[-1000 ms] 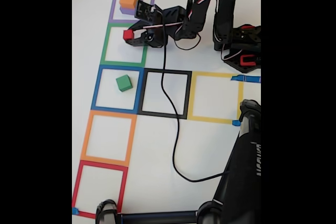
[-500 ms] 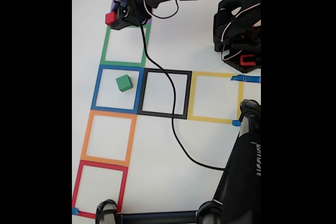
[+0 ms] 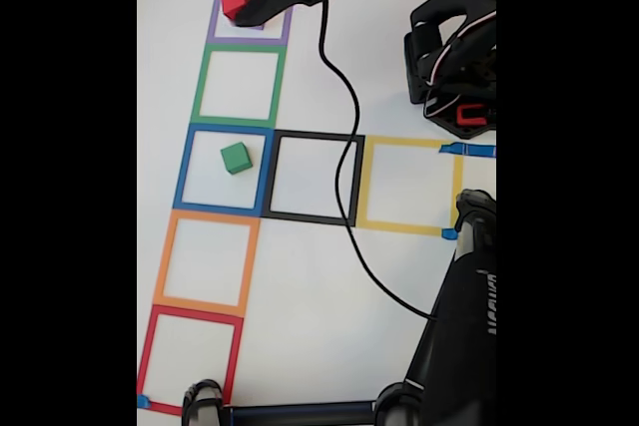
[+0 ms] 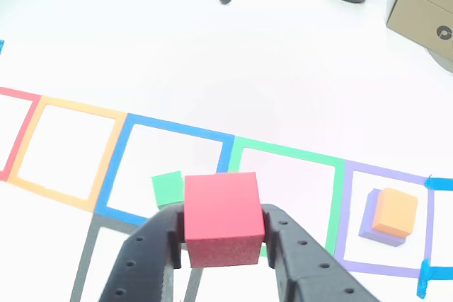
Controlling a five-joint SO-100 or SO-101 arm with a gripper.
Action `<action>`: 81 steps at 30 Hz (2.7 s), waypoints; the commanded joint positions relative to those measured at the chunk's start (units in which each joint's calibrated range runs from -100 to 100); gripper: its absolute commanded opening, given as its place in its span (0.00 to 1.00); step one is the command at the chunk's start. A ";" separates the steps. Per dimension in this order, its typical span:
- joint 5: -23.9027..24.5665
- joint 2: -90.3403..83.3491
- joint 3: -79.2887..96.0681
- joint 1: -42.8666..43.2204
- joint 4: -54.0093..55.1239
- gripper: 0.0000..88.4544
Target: Tower of hanoi
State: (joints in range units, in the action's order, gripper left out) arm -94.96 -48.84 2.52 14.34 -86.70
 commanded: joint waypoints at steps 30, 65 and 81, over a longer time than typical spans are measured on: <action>-5.04 13.19 69.57 8.00 86.70 0.00; -5.04 38.63 70.84 12.22 114.47 0.00; -5.04 42.66 72.39 12.22 119.49 0.00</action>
State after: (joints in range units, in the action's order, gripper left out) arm -99.28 -6.80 75.65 26.27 30.51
